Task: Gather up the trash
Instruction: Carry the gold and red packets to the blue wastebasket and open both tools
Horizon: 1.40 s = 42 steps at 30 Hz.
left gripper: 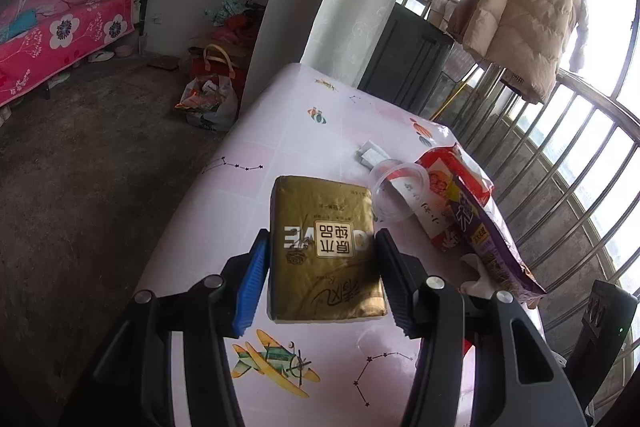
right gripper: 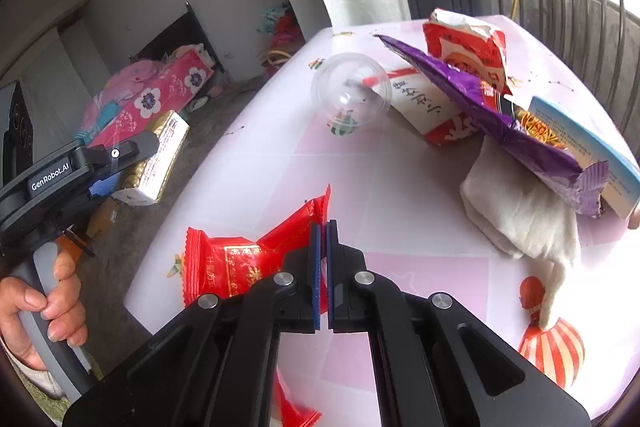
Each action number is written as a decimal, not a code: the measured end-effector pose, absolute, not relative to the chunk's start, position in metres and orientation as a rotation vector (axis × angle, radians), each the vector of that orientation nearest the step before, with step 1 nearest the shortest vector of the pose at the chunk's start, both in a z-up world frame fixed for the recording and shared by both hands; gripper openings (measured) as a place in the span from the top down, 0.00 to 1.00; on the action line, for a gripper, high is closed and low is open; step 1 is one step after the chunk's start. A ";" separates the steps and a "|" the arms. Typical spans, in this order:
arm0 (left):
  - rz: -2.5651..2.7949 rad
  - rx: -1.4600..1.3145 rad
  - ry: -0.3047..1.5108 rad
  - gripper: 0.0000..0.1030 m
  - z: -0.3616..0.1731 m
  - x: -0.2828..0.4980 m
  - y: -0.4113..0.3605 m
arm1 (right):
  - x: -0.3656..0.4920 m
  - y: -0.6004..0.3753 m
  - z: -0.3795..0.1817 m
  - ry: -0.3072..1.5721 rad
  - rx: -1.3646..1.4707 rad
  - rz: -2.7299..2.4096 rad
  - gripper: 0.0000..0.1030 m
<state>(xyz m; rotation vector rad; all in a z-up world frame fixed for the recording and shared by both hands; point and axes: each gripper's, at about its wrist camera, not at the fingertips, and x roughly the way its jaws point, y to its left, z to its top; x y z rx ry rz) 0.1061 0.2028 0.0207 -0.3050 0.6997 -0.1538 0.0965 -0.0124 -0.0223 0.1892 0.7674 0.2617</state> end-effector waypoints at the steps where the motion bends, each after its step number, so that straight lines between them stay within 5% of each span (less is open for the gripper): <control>1: -0.157 -0.301 0.688 0.50 0.026 0.102 0.201 | 0.093 -0.012 -0.018 0.750 0.182 0.267 0.99; 12: -0.357 -0.275 0.580 0.50 0.097 0.078 0.152 | 0.046 -0.050 0.040 0.510 0.180 0.217 0.99; 22: -0.835 -0.177 0.641 0.50 0.135 0.120 -0.014 | -0.004 -0.200 0.064 0.317 0.354 -0.241 0.99; 42: -1.286 0.249 1.164 0.50 -0.030 0.112 -0.455 | -0.106 -0.484 -0.096 0.418 0.932 -0.982 0.99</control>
